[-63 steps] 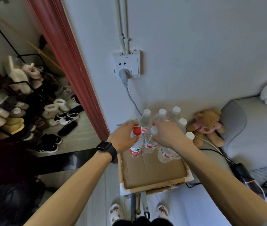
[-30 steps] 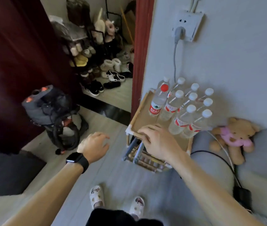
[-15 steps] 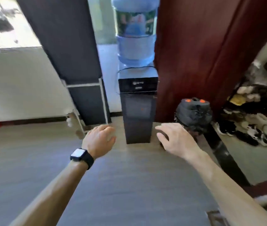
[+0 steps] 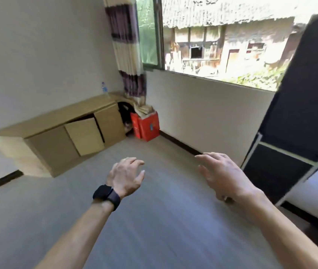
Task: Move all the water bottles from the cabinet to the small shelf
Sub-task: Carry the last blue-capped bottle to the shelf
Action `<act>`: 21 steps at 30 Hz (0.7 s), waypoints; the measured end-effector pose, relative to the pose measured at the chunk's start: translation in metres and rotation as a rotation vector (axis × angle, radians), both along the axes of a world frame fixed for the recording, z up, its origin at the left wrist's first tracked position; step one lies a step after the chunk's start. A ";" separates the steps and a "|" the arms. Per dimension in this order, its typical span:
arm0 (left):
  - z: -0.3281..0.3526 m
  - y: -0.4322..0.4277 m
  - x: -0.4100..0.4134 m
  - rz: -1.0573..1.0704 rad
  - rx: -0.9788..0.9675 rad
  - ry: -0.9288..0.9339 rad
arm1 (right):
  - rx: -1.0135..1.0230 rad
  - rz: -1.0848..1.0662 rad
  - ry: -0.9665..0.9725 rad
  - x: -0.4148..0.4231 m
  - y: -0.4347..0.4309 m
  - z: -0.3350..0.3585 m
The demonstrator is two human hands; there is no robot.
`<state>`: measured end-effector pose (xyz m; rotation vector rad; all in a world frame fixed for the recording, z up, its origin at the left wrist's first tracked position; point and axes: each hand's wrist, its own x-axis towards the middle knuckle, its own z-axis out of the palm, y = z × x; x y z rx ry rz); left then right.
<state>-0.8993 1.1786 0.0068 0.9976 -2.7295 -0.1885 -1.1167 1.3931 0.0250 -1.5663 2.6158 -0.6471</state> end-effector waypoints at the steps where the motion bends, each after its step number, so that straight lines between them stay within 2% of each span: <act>1: 0.005 -0.018 0.003 0.028 -0.013 -0.007 | 0.002 0.042 0.021 -0.002 -0.028 0.005; 9: 0.030 -0.152 -0.021 0.241 -0.071 0.013 | -0.063 0.302 0.078 -0.050 -0.214 0.030; 21: 0.047 -0.323 -0.103 0.443 -0.068 0.018 | -0.059 0.436 0.083 -0.170 -0.430 0.065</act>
